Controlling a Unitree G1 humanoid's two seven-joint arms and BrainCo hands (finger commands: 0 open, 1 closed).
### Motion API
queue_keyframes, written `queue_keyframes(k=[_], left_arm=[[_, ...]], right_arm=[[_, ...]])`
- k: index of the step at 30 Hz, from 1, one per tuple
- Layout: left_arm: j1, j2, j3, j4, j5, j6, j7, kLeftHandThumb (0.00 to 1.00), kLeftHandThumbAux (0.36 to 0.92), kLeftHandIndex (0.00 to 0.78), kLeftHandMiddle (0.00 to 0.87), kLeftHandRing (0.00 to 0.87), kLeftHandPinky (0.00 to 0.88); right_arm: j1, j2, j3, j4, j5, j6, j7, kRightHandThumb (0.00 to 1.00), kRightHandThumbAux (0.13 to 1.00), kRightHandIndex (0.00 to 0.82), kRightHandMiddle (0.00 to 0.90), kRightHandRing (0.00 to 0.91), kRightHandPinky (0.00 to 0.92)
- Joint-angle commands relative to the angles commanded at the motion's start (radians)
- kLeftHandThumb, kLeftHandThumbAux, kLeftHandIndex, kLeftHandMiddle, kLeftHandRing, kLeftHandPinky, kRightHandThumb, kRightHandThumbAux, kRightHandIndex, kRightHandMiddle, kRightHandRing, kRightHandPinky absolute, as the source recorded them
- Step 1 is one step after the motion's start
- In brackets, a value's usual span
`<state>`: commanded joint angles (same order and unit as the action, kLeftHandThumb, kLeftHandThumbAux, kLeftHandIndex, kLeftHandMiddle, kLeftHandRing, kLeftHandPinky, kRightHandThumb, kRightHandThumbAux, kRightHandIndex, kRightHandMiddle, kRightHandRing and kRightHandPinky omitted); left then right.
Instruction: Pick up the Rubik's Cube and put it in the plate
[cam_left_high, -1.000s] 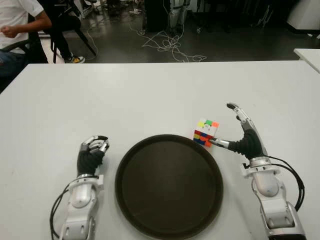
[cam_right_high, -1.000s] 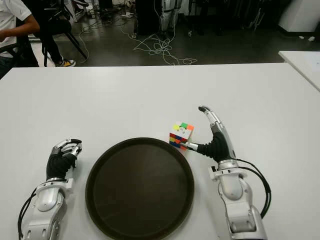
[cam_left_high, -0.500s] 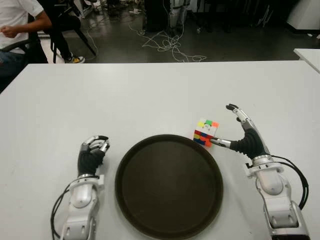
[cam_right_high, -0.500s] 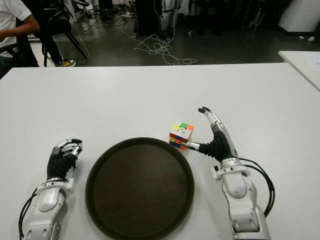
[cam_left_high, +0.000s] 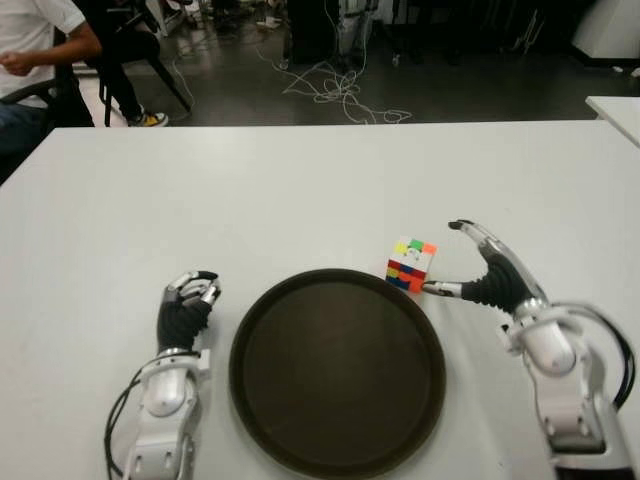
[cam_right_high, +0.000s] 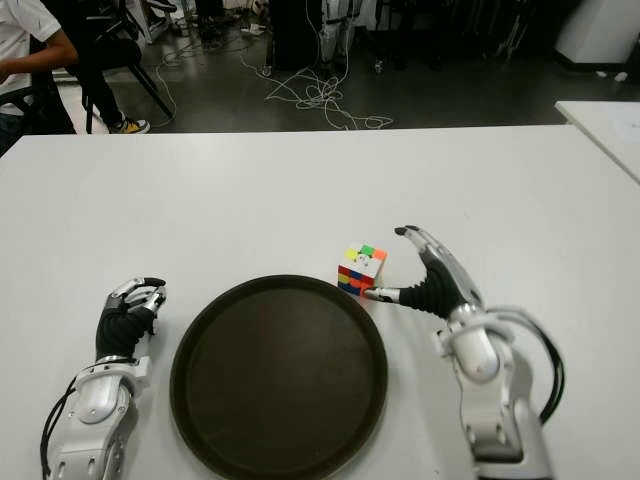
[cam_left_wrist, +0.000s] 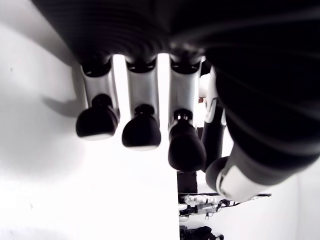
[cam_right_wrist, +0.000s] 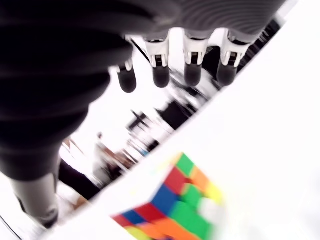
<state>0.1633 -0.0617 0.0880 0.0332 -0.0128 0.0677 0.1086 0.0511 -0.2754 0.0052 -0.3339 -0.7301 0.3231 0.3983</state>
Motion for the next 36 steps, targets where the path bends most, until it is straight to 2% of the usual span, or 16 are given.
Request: queue_keyframes(k=[7, 12, 22, 27, 36], left_arm=[[0.000, 0.001, 0.001, 0.003, -0.008, -0.009, -0.008, 0.710, 0.705, 0.444, 0.810, 0.827, 0.820], [0.003, 0.000, 0.002, 0.003, -0.015, -0.018, -0.015, 0.709, 0.706, 0.443, 0.806, 0.821, 0.810], [0.000, -0.006, 0.004, 0.012, -0.009, -0.026, -0.006, 0.709, 0.706, 0.443, 0.805, 0.820, 0.810], [-0.001, -0.004, 0.001, 0.018, 0.004, -0.031, -0.003, 0.709, 0.707, 0.443, 0.809, 0.820, 0.809], [0.000, -0.005, -0.002, 0.017, 0.007, -0.029, -0.003, 0.709, 0.706, 0.443, 0.802, 0.816, 0.801]], right_arm=[[-0.026, -0.048, 0.043, -0.033, -0.016, 0.092, 0.051, 0.000, 0.636, 0.000, 0.000, 0.000, 0.000], [-0.050, -0.068, 0.070, -0.048, -0.019, 0.135, 0.073, 0.000, 0.636, 0.000, 0.000, 0.000, 0.000], [-0.083, -0.087, 0.103, -0.045, -0.010, 0.173, 0.077, 0.000, 0.612, 0.000, 0.000, 0.000, 0.015], [-0.098, -0.097, 0.120, -0.045, -0.010, 0.192, 0.079, 0.000, 0.636, 0.000, 0.000, 0.000, 0.013], [-0.121, -0.104, 0.133, -0.024, 0.005, 0.194, 0.072, 0.000, 0.633, 0.000, 0.000, 0.000, 0.006]])
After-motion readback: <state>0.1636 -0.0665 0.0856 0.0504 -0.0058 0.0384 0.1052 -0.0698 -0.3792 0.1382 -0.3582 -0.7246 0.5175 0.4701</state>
